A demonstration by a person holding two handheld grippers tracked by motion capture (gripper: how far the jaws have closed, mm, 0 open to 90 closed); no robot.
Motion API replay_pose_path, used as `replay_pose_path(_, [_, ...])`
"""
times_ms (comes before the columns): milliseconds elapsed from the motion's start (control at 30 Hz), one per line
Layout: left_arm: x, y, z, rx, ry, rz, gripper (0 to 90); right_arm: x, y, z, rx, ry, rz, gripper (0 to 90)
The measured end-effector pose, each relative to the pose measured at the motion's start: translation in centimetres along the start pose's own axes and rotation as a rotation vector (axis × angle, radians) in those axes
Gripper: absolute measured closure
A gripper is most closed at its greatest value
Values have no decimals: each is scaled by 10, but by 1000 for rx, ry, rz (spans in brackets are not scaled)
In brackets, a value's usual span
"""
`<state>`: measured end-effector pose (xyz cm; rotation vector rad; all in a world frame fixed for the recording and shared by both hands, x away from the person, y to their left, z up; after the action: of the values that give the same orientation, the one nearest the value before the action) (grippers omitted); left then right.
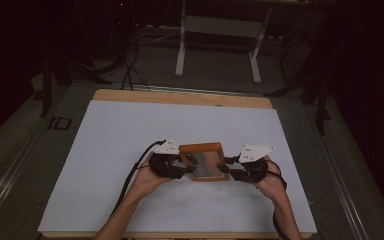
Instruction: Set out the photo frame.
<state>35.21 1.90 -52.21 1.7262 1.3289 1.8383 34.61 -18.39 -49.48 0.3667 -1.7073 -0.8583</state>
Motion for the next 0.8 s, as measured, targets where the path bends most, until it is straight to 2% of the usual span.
replay_pose_path(333, [-2,1,0,18,15,2,584,0,-2,-2,-9,2,1,677])
replay_pose_path(600, [-2,3,-3,9,1,-4,621,0,-6,-5,-18,-9,21,660])
replay_pose_path(800, [-1,3,-5,-1,2,1,644,-1,-9,-6,-33,2,24,652])
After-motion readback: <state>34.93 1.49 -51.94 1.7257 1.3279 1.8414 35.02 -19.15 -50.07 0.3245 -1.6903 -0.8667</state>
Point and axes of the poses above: each handheld gripper's, and its own axes: x roughly backward along the jaws, y roughly out of its top, z roughly to its left, the point moved 6 cm from there along -x, roughly forward along the jaws, and after that the axes turned 10 degrees about z, right-handed, at the moved point
